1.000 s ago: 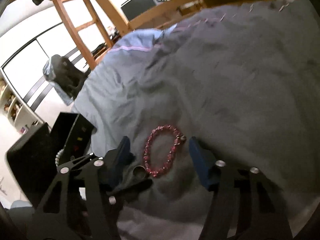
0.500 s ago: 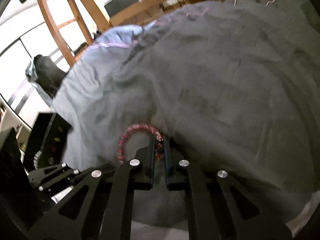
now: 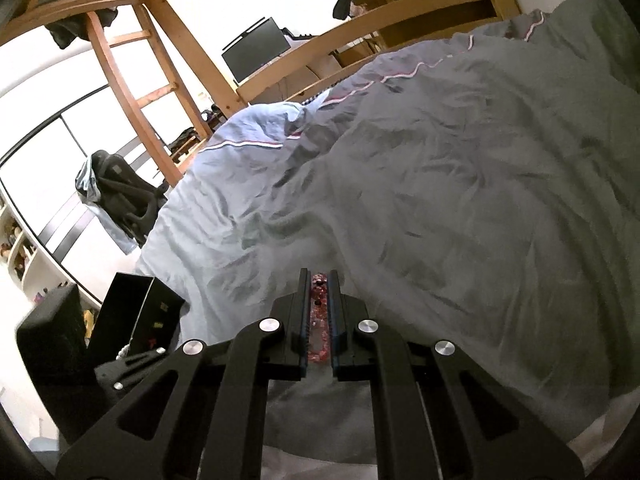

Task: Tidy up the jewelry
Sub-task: 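Carry the dark ring in the left tool while the right tool carries the pink bracelet to the box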

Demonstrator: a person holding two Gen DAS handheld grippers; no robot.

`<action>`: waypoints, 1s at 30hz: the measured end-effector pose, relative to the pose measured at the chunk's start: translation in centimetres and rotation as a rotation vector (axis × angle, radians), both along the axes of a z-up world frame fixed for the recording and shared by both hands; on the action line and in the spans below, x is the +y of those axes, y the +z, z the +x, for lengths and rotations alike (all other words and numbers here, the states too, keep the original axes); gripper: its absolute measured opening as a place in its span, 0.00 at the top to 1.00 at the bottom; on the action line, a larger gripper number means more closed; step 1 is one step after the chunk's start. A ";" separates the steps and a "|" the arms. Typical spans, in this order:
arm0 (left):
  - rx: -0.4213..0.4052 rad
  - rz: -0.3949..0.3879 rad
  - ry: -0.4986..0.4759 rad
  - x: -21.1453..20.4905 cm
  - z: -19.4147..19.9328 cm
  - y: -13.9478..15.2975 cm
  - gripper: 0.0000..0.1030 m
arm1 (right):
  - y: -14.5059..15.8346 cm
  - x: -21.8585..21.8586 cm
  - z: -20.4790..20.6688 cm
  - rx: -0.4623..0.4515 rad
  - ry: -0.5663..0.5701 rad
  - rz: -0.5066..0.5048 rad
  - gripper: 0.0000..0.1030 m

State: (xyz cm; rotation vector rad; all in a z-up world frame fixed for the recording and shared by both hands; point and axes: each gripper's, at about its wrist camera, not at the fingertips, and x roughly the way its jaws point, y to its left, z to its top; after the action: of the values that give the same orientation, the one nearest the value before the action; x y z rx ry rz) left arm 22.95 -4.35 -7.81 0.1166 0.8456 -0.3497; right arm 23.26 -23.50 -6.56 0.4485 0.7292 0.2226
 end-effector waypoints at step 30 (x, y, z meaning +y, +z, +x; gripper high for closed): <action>0.000 -0.049 0.307 16.0 -8.1 10.4 0.81 | 9.9 13.4 -7.0 -0.008 0.131 -0.083 0.92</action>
State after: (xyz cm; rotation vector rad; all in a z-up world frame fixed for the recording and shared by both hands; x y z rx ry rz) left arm 14.88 11.64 2.58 -0.0591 0.8398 -0.0817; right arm 16.24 -10.08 3.33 0.3211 0.7583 0.3155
